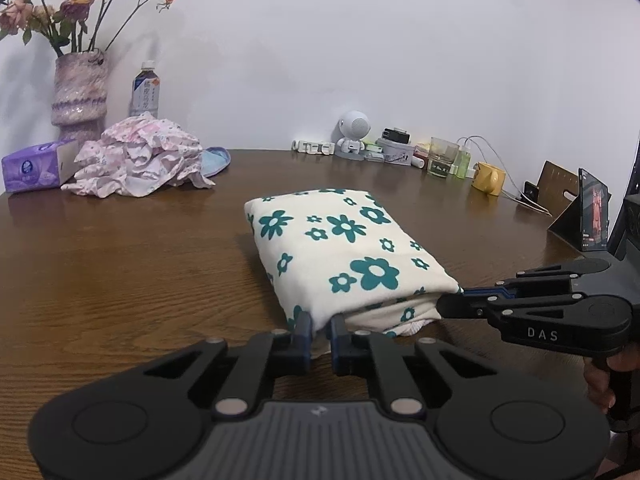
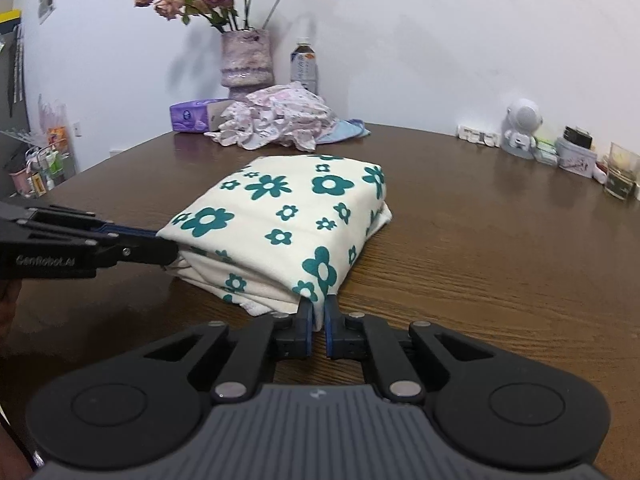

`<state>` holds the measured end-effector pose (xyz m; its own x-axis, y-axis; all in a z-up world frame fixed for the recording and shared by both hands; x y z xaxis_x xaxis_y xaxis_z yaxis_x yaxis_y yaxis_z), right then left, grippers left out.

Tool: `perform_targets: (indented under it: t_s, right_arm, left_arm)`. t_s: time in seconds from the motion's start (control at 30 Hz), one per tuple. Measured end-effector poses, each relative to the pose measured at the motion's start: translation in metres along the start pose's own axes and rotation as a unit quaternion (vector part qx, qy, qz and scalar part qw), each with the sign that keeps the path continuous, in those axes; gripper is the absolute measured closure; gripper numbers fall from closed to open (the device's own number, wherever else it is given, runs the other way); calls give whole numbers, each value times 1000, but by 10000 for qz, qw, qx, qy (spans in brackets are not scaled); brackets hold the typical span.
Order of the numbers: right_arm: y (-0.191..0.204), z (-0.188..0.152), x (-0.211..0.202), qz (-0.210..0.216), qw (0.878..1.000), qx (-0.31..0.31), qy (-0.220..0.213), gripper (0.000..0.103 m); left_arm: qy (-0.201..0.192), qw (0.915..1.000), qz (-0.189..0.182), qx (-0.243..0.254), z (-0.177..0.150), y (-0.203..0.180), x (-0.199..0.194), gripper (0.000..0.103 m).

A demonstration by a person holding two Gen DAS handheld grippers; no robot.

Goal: Fold clothes

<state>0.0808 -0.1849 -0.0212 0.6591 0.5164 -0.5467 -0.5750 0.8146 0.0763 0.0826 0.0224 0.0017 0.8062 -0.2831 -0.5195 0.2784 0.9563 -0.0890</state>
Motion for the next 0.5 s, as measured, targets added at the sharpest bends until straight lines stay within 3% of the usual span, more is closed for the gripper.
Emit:
perform_targets:
  t_s: [0.3,0.5]
  right_arm:
    - [-4,-1,4,60,9994,333,101,98]
    - [-5,-3,6,78,9991,407,120,99]
  left_arm:
    - [8,9997,77,225,5,-5,-1,95]
    - [225,9996,50,155,1,-2,9,95]
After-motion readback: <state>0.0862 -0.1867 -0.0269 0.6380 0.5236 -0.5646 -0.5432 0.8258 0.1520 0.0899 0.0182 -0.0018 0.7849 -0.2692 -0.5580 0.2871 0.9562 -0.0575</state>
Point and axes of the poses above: each gripper's, at about its wrist camera, not at the fingertips, and x roughly the way its jaws point, y to its left, z to its top, the point moved 4 cm from there along x, roughly the way its jaws point, and after that the axes turned 6 degrees about z, right-handed, at the moved point
